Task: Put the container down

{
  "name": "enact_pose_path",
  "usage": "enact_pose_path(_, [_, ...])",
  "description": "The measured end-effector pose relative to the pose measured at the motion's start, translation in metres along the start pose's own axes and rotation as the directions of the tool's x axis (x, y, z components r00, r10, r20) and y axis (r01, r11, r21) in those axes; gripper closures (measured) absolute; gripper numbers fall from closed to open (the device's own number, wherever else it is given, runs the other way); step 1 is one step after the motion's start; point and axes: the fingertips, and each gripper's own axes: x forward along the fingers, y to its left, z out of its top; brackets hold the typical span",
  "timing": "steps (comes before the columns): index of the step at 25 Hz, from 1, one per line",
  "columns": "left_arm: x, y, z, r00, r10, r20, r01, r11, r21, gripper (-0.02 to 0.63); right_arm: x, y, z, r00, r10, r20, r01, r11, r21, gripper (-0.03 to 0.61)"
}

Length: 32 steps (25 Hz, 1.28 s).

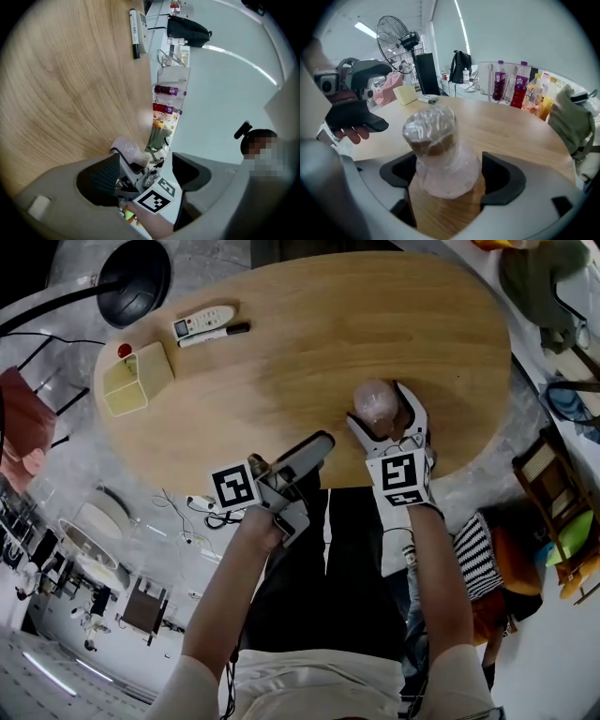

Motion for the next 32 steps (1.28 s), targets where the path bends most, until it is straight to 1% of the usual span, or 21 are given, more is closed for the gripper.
enact_pose_path(2, [-0.002,-0.015,-0.002,1.0,-0.026,0.018,0.026,1.0,-0.002,0.267,-0.009,0.001,0.009,1.0,0.002,0.008,-0.001,1.0,-0.009,0.151])
enact_pose_path(4, [-0.007,-0.03,-0.008,0.999,-0.032,0.023,0.032,0.999,0.013,0.267,-0.026,0.006,0.018,1.0,0.015,0.008,-0.014,1.0,-0.011,0.149])
enact_pose_path(8, [-0.018,-0.073,-0.021,0.998,-0.033,0.052,0.029,0.997,0.079,0.268,-0.075,0.014,0.045,0.999,0.044,0.014,-0.044,0.999,-0.018,0.15])
enact_pose_path(10, [-0.024,-0.102,-0.029,0.996,-0.049,0.073,0.041,0.993,0.112,0.269,-0.107,0.016,0.064,0.998,0.06,0.034,-0.06,0.998,0.003,0.152])
enact_pose_path(12, [-0.03,-0.133,-0.041,0.995,-0.061,0.084,0.048,0.988,0.149,0.308,-0.14,0.017,0.084,0.996,0.073,0.052,-0.074,0.997,0.023,0.158])
enact_pose_path(13, [-0.035,-0.147,-0.048,0.995,-0.054,0.087,0.037,0.983,0.179,0.339,-0.158,0.018,0.094,0.995,0.075,0.058,-0.077,0.997,0.024,0.177])
enact_pose_path(14, [-0.04,-0.161,-0.056,0.995,-0.037,0.088,0.016,0.975,0.223,0.368,-0.178,0.02,0.105,0.995,0.074,0.062,-0.075,0.997,0.019,0.203])
enact_pose_path(15, [-0.046,-0.174,-0.065,0.996,-0.013,0.086,-0.012,0.959,0.282,0.384,-0.199,0.022,0.118,0.995,0.068,0.067,-0.069,0.998,0.011,0.228])
enact_pose_path(16, [-0.052,-0.189,-0.075,0.996,0.011,0.083,-0.039,0.936,0.35,0.395,-0.221,0.025,0.13,0.995,0.059,0.076,-0.059,0.998,0.002,0.26])
enact_pose_path(17, [-0.059,-0.204,-0.087,0.996,0.033,0.082,-0.064,0.906,0.418,0.404,-0.243,0.026,0.143,0.995,0.048,0.091,-0.048,0.999,-0.003,0.282])
enact_pose_path(19, [-0.071,-0.234,-0.105,0.993,0.069,0.093,-0.109,0.837,0.537,0.442,-0.283,0.026,0.166,0.991,0.022,0.129,-0.022,1.0,0.002,0.346])
enact_pose_path(20, [-0.076,-0.249,-0.112,0.991,0.083,0.105,-0.13,0.794,0.593,0.46,-0.301,0.024,0.177,0.99,0.005,0.144,-0.007,1.0,0.011,0.374])
enact_pose_path(21, [-0.082,-0.262,-0.117,0.988,0.098,0.121,-0.153,0.749,0.645,0.481,-0.317,0.024,0.187,0.988,-0.012,0.153,0.009,1.0,0.018,0.385])
enact_pose_path(23, [-0.097,-0.286,-0.129,0.979,0.129,0.159,-0.205,0.656,0.727,0.513,-0.35,0.028,0.203,0.986,-0.034,0.165,0.031,0.999,0.02,0.387])
enact_pose_path(25, [-0.116,-0.31,-0.142,0.97,0.143,0.197,-0.244,0.575,0.781,0.533,-0.382,0.039,0.214,0.984,-0.038,0.175,0.036,0.999,0.017,0.388])
enact_pose_path(27, [-0.136,-0.334,-0.155,0.963,0.143,0.228,-0.269,0.502,0.822,0.553,-0.412,0.053,0.223,0.979,-0.032,0.201,0.029,0.999,0.021,0.403])
enact_pose_path(29, [-0.157,-0.357,-0.169,0.958,0.132,0.256,-0.288,0.432,0.855,0.562,-0.44,0.069,0.23,0.973,-0.034,0.228,0.029,0.999,0.028,0.417])
enact_pose_path(32, [-0.19,-0.384,-0.189,0.953,0.107,0.285,-0.304,0.332,0.893,0.576,-0.477,0.087,0.241,0.96,-0.067,0.271,0.057,0.997,0.045,0.452])
